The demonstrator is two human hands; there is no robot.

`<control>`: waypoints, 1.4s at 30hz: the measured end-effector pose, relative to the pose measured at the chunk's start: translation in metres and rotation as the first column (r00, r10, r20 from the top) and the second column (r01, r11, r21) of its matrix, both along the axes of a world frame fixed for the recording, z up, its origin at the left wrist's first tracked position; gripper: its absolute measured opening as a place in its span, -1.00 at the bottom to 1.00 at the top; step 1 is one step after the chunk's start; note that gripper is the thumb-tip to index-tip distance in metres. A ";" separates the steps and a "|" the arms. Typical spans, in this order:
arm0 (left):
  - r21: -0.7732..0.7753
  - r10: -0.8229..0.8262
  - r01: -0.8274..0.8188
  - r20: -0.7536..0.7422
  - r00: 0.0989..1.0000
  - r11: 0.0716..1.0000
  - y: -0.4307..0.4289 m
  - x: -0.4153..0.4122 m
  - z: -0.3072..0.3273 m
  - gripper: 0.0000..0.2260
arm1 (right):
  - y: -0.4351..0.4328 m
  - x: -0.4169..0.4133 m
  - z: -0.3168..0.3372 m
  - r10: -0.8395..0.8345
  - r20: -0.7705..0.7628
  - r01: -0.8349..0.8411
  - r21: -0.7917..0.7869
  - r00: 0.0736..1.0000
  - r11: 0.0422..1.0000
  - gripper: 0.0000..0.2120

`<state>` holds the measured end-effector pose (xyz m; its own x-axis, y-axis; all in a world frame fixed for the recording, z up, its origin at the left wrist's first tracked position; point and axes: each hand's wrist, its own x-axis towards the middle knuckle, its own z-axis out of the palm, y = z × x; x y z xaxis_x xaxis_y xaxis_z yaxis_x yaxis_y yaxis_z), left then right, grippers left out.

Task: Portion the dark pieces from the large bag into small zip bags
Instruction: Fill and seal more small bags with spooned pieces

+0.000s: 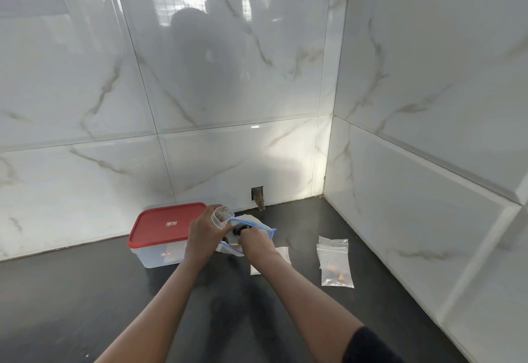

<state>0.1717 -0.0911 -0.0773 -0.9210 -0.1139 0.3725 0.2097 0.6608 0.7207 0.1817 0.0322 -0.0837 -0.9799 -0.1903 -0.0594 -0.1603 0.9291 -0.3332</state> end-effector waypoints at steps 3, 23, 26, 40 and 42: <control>0.010 0.031 -0.031 0.006 0.999 0.999 -0.005 0.004 0.004 -0.65 | -0.004 -0.007 0.002 -0.036 0.017 0.036 0.019 0.999 0.999 -0.71; 0.151 0.183 -0.216 0.205 0.962 0.965 0.018 0.021 -0.019 -0.65 | 0.003 0.008 -0.017 -0.229 -0.044 0.222 -0.133 0.972 0.966 -0.70; 0.200 0.176 -0.219 0.215 0.961 0.955 0.016 0.023 -0.019 -0.67 | -0.001 0.007 -0.016 -0.161 -0.039 0.158 -0.074 0.986 0.985 -0.69; 0.161 0.254 -0.292 0.221 0.942 0.943 0.005 0.023 -0.013 -0.66 | -0.012 -0.025 -0.003 0.008 0.124 -0.031 0.183 0.992 0.983 -0.67; 0.169 0.275 -0.311 0.209 0.939 0.935 0.004 0.022 -0.011 -0.65 | -0.018 -0.023 -0.002 0.006 0.083 -0.018 0.143 0.997 0.990 -0.70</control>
<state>0.1939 -0.0868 -0.0884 -0.8844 -0.4429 0.1475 -0.1158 0.5143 0.8497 0.1589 0.0146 -0.0859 -0.9683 -0.1855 -0.1672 -0.1491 0.9665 -0.2089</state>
